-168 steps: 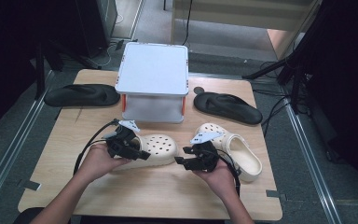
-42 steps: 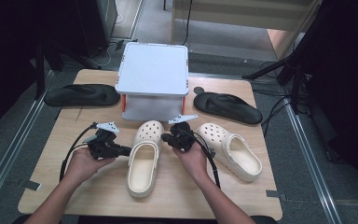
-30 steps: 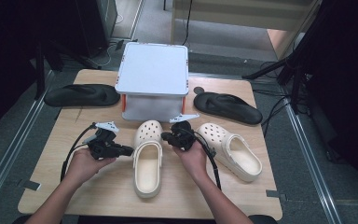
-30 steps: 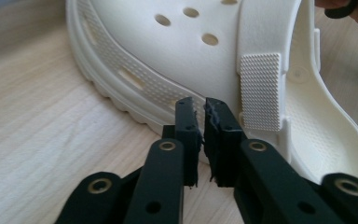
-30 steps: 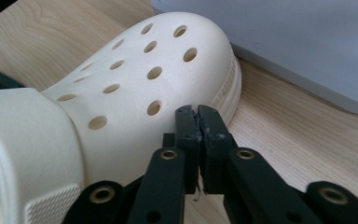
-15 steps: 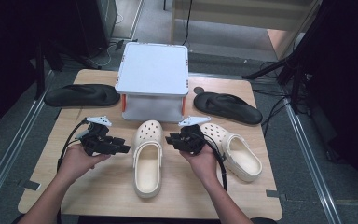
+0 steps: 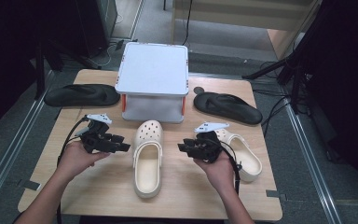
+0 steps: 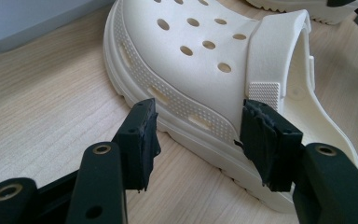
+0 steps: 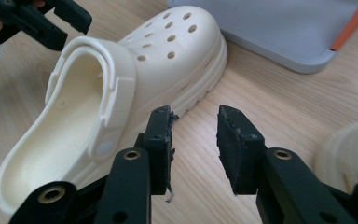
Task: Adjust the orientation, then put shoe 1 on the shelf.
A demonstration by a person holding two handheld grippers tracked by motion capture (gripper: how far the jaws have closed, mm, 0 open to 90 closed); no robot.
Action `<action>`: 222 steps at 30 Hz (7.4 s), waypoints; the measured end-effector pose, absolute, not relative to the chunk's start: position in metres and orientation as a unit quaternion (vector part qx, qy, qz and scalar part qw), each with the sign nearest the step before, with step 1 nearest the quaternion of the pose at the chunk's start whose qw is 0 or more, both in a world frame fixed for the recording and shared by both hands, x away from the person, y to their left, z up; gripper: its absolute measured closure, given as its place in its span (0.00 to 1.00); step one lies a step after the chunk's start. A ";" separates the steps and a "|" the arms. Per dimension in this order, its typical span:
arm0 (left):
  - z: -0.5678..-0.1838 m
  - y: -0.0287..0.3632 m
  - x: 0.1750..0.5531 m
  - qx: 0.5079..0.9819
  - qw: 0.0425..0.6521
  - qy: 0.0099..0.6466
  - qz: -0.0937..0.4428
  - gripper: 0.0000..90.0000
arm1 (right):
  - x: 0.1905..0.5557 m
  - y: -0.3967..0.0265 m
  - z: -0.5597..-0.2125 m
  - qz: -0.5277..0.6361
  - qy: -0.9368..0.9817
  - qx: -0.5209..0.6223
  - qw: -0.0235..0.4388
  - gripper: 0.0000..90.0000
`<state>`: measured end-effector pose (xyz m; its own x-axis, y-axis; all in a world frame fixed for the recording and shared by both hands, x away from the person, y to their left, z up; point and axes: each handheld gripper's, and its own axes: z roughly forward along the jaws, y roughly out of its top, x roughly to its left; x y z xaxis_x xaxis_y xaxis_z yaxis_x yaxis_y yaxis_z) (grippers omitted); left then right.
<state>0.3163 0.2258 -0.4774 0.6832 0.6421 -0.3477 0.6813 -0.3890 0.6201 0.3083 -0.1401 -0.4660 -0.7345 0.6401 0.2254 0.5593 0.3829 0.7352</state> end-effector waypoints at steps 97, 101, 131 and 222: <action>-0.480 0.246 0.309 0.830 0.386 0.402 0.014 0.47 | 0.317 -0.221 -0.467 0.387 0.819 0.418 0.076 0.86; -0.480 0.246 0.306 0.828 0.389 0.403 0.014 0.47 | 0.318 -0.209 -0.463 0.390 0.821 0.410 0.078 0.86; -0.484 0.239 0.299 0.832 0.388 0.396 0.012 0.47 | 0.322 -0.144 -0.473 0.376 0.826 0.411 0.089 0.86; -0.512 0.201 0.316 0.845 0.375 0.380 -0.041 1.00 | 0.329 -0.192 -0.492 0.412 0.806 0.423 0.040 1.00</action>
<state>0.3162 0.2012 -0.5121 0.7083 0.6105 -0.3544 0.6723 -0.4303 0.6023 0.3293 -0.1924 -0.4924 -0.6385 0.7153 0.2840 0.6493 0.3026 0.6977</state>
